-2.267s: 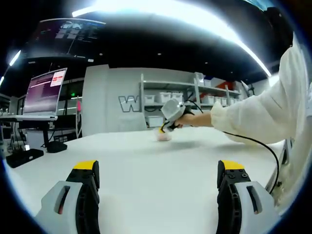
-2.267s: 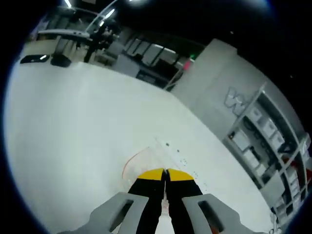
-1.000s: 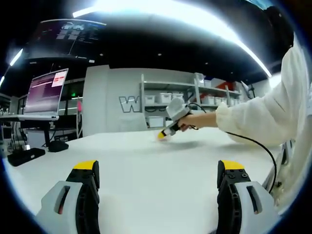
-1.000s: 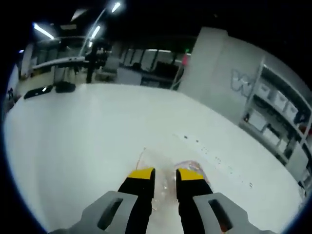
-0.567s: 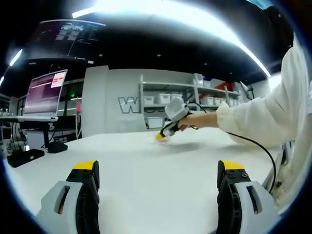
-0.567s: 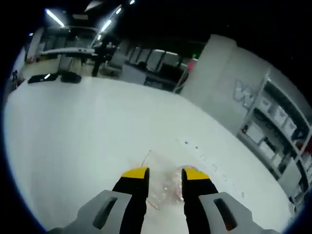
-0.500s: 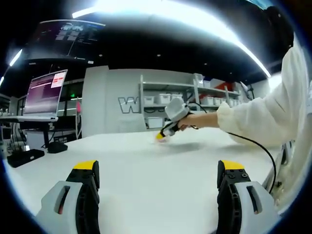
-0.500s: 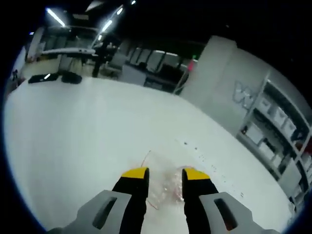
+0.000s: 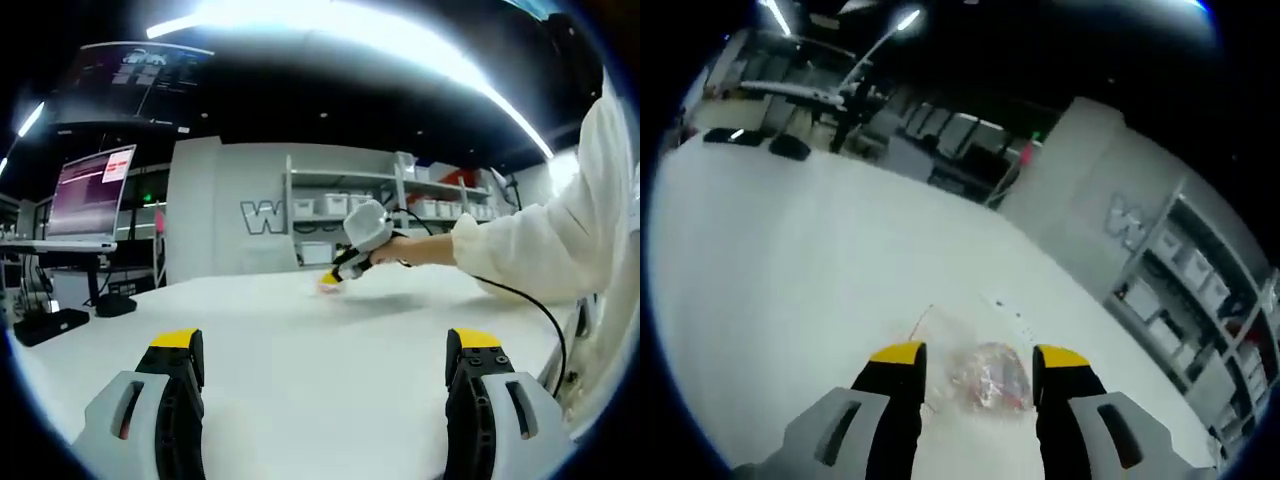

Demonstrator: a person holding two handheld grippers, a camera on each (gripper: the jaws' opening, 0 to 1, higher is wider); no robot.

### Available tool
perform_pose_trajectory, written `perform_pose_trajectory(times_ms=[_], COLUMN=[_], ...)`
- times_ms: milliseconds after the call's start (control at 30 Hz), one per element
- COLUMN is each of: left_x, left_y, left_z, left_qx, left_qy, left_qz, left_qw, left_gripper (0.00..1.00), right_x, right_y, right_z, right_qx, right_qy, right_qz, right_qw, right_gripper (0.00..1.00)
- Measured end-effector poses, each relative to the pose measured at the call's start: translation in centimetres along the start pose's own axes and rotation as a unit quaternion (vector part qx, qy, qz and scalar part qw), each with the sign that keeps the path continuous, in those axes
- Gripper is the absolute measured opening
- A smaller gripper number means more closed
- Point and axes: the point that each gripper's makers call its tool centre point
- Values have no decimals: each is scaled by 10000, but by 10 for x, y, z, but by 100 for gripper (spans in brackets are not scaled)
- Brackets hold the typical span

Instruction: Open the resealable bag by pulling the two sides of the seal apart until the entire bag opening is separated and visibly accessible.

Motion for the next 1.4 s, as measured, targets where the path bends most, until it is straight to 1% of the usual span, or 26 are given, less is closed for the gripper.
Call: perform_pose_trajectory(times_ms=[133, 167, 233, 333, 400, 567, 600, 633, 667, 733, 833, 1000, 1100, 1300, 1400], left_x=[0, -1, -1, -2, -2, -2, -3, -3, -3, -4, -4, -4, -4, -4, -4], left_y=[1, 0, 0, -1, -1, 0, 0, 0, 0, -1, -1, 1, 2, 4, 5], left_z=[0, 0, 0, 0, 0, -1, -1, -1, -1, -1, -1, 0, 1, 1, 1], left_qx=[-8, -4, 3, 3, 6, 12, 13, 9, 8, 23, 60, 66, 68, 63, 63], left_qy=[-2, -2, -3, 5, 2, 10, 13, 16, 16, 15, -1, -7, -7, -16, -16], left_qz=[4, -2, -15, -20, -20, -11, -13, -16, -21, -38, -48, -35, -31, -11, 0], left_qw=[10000, 10000, 10000, 10000, 10000, 10000, 10000, 10000, 10000, 10000, 10000, 10000, 10000, 10000, 10000], left_gripper=[100, 100, 100, 100, 100, 100, 100, 100, 100, 100, 100, 100, 100, 100, 100], right_x=[1, 0, 0, -1, -1, -2, -3, -3, -5, -7, -9, -12, -15, -20, -30], right_y=[2, 3, 4, 5, 8, 17, 18, 20, 21, 23, 27, 27, 27, 27, 25], right_z=[4, 5, 5, 5, 5, 3, 3, -1, -2, -2, -1, 2, 4, 4, 3], right_qx=[127, 169, 229, 303, 364, 731, 766, 826, 823, 838, 864, 992, 897, 797, 728], right_qy=[-32, -27, -7, 33, 55, 178, 214, 349, 419, 443, 438, 438, 386, 388, 440], right_qz=[-7, -5, -8, 7, 29, 171, 197, 239, 238, 287, 338, 303, 302, 258, 229], right_qw=[9999, 9999, 9997, 9995, 9993, 9970, 9966, 9957, 9954, 9951, 9947, 9936, 9948, 9957, 9961], right_gripper=[58, 59, 59, 63, 69, 92, 96, 99, 100, 100, 100, 100, 100, 100, 100])
Point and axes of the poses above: the point that each gripper's makers call its tool centre point, and the gripper's own axes: x roughly forward along the fingers, y roughly to its right, z roughly out of its underside, and after that the axes turned 1 degree about z, right-handed
